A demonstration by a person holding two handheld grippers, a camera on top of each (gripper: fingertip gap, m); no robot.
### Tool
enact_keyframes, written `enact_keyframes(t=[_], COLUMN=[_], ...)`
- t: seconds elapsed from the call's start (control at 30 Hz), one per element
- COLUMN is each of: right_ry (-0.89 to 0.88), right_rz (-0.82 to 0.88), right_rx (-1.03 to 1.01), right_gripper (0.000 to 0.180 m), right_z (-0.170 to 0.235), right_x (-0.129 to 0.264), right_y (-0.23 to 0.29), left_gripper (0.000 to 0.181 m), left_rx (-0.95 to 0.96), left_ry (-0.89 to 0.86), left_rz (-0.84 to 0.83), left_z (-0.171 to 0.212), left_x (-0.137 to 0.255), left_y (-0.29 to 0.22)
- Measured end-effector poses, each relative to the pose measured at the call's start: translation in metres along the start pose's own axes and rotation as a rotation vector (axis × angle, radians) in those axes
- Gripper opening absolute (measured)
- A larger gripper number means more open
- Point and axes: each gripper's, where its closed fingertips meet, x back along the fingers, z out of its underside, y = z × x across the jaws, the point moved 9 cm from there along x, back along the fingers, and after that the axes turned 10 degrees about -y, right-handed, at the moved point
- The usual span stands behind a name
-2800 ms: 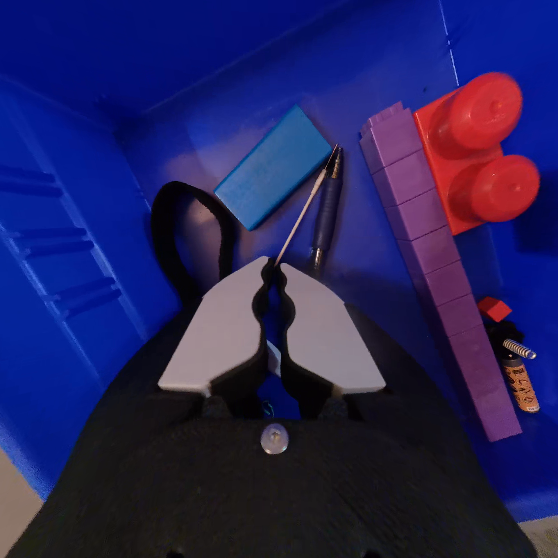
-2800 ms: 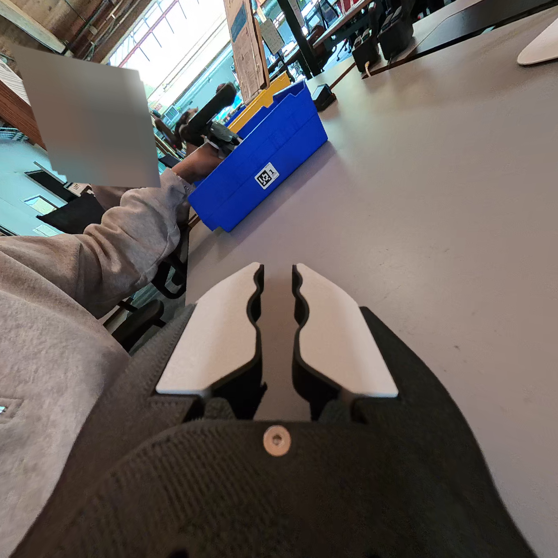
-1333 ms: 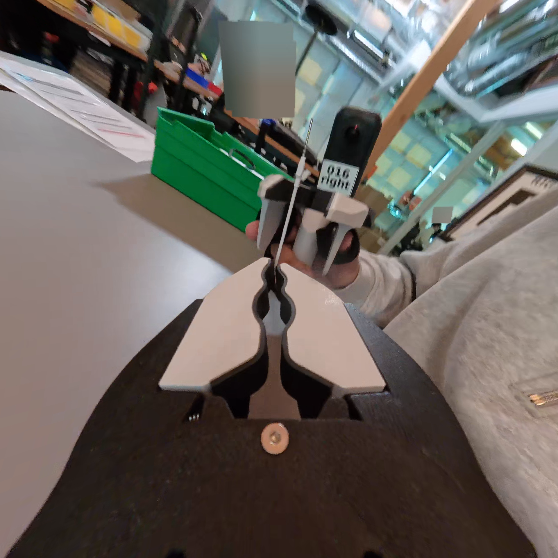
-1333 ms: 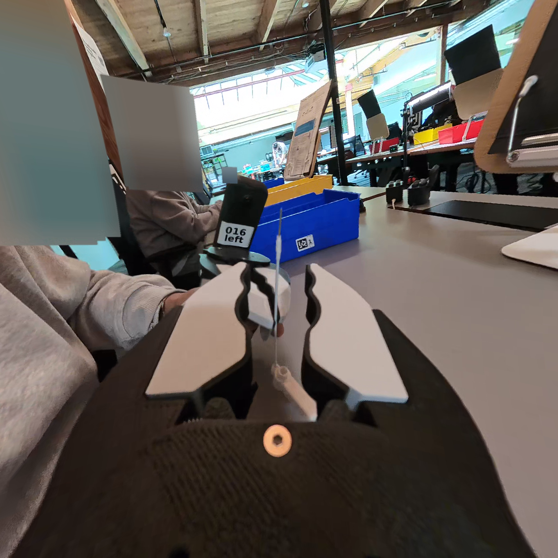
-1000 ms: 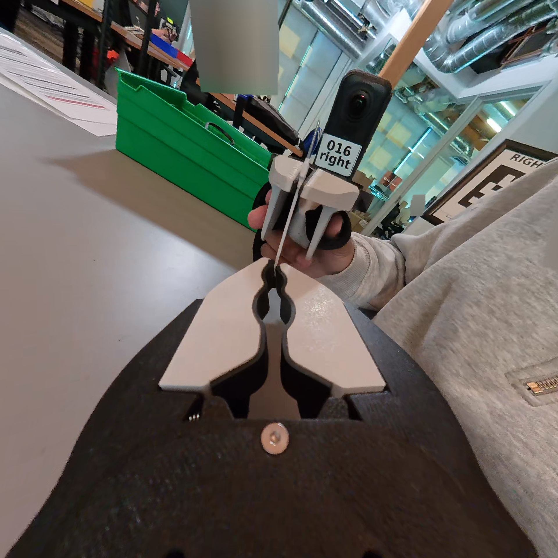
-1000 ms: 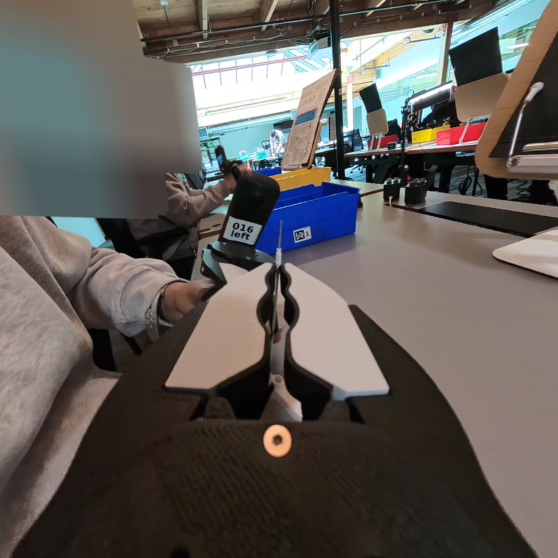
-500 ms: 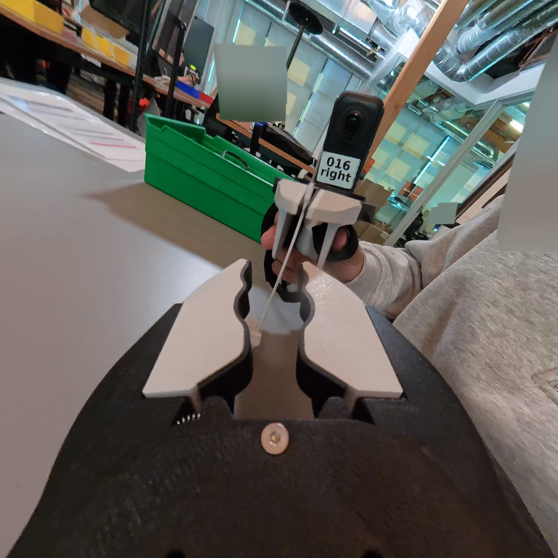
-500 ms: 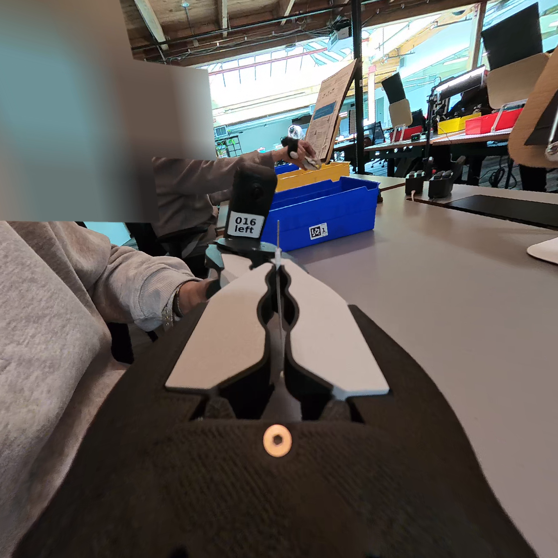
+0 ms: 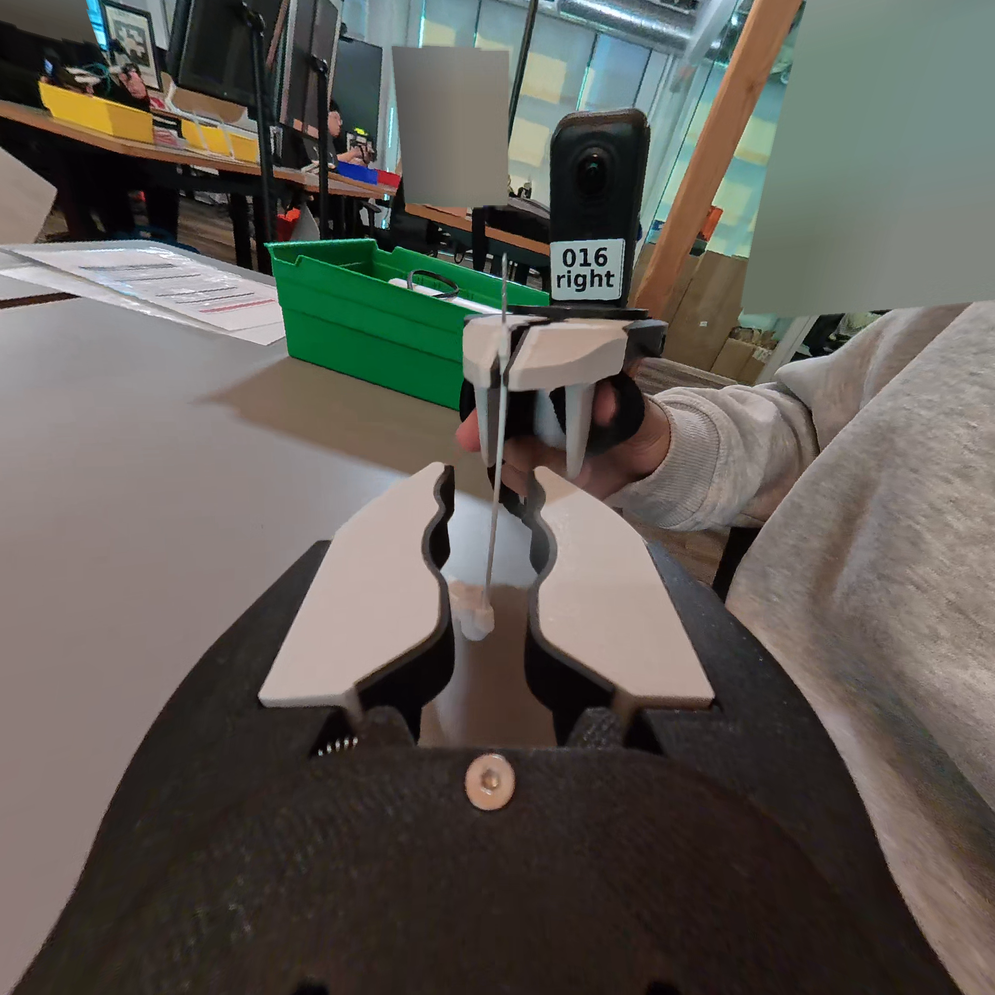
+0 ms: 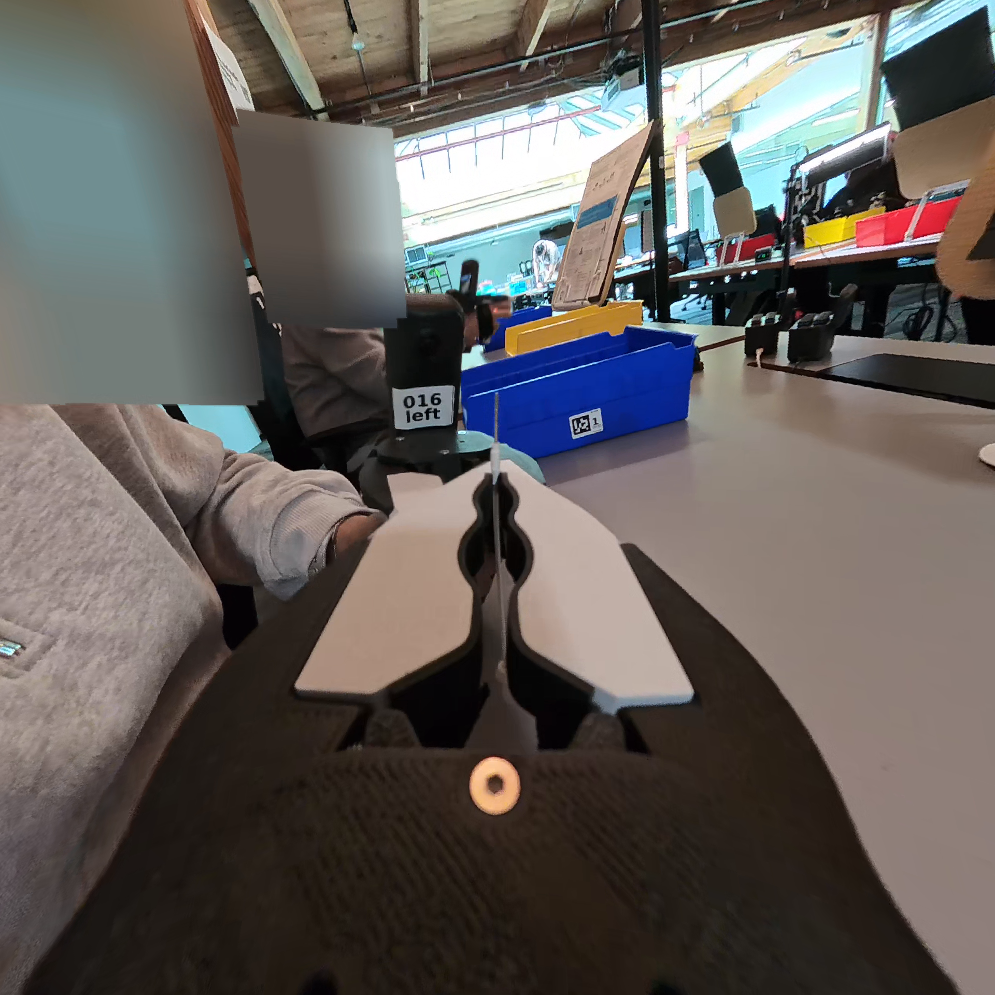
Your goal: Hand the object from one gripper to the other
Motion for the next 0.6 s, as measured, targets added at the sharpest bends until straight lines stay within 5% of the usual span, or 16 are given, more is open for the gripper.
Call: enact_keyframes(t=[0.6], right_ry=[-0.148], right_rz=[0.035], right_rx=[0.036], right_gripper=[0.002], right_z=[-0.017], right_x=[0.004], right_y=[0.015], left_gripper=[0.039], left_rx=[0.025], left_ry=[0.263], left_rz=[-0.128], left_z=[0.02], left_x=[-0.011], left_y=[0.007])
